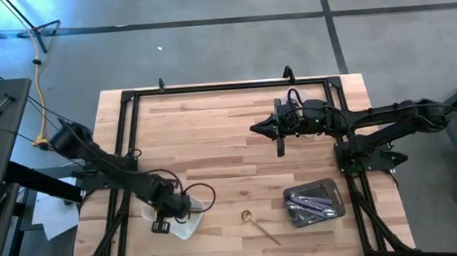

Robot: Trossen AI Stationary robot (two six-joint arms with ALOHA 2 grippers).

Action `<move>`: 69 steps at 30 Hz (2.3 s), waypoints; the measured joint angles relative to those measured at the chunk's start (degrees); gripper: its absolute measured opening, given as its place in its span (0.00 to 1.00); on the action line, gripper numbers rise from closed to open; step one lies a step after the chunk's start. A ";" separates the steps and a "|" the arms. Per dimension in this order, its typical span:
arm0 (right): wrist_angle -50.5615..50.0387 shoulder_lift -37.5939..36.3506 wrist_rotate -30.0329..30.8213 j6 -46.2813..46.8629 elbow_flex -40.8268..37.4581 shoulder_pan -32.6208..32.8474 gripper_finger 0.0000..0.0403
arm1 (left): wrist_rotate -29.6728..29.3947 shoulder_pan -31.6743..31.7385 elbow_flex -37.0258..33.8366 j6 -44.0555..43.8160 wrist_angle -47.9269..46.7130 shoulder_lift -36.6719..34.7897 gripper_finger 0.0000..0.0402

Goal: Sort silverware by color (type)
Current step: Put the gold spoon into the white bin

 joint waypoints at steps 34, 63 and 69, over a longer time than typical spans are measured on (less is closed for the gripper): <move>-0.11 0.02 0.02 0.20 0.00 0.01 0.00 | 0.62 1.97 0.00 1.01 1.20 7.69 0.18; -0.39 0.02 0.02 -0.20 0.00 0.01 0.00 | 0.36 9.66 15.70 11.41 -7.91 -9.87 0.34; -0.37 0.02 0.02 0.07 0.00 0.01 0.00 | -20.93 16.24 24.78 19.20 -4.78 -17.54 0.33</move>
